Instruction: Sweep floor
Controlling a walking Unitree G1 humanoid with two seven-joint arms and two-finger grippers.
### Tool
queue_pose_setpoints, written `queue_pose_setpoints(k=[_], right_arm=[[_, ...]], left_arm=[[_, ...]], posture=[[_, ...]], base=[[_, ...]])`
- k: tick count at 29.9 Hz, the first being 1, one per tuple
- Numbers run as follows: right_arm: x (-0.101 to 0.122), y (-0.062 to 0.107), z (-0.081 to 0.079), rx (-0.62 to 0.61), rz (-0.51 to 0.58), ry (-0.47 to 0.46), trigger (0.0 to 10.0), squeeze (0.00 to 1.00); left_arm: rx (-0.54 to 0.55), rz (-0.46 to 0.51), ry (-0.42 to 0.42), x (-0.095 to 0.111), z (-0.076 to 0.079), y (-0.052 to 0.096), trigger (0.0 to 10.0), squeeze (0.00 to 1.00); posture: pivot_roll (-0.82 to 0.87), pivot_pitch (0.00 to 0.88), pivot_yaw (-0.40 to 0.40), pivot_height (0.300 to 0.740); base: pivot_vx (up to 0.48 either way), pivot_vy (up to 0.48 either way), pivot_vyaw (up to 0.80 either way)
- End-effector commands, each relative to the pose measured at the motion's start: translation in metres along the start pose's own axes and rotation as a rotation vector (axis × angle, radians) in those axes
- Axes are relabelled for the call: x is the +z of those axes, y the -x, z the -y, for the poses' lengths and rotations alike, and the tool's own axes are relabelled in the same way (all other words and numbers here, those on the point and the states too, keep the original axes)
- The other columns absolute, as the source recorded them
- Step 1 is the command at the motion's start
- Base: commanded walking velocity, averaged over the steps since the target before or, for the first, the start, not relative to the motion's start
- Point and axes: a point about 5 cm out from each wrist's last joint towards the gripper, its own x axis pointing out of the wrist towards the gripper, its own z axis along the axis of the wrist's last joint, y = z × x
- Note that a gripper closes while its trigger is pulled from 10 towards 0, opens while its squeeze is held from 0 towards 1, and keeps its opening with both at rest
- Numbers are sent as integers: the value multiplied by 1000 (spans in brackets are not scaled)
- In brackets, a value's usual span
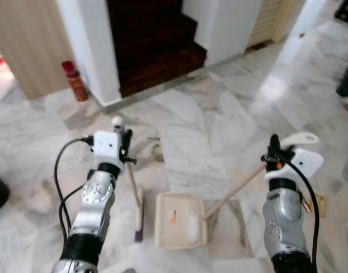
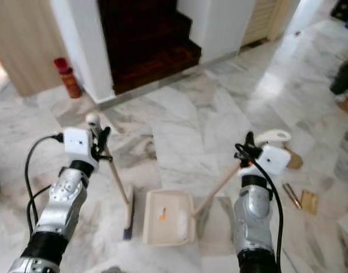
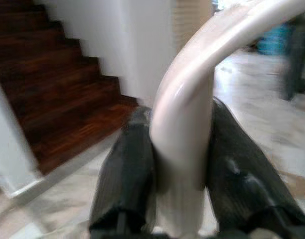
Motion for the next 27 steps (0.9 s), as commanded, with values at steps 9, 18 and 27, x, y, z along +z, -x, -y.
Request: queue_pose_setpoints(k=[9, 18, 27], right_arm=[[7, -3, 6, -31, 36, -31, 10000, 0], [7, -4, 4, -30, 33, -37, 10000, 0], [6, -4, 3, -28, 30, -41, 10000, 0]], left_arm=[[-12, 48, -20, 11, 4, -5, 10000, 0], [-9, 48, -21, 11, 4, -5, 10000, 0], [-12, 49, -15, 11, 5, -5, 10000, 0]], posture=[[125, 120, -75, 740], [127, 126, -76, 740], [132, 128, -77, 740]], base=[[0, 295, 0], [0, 294, 0], [0, 295, 0]])
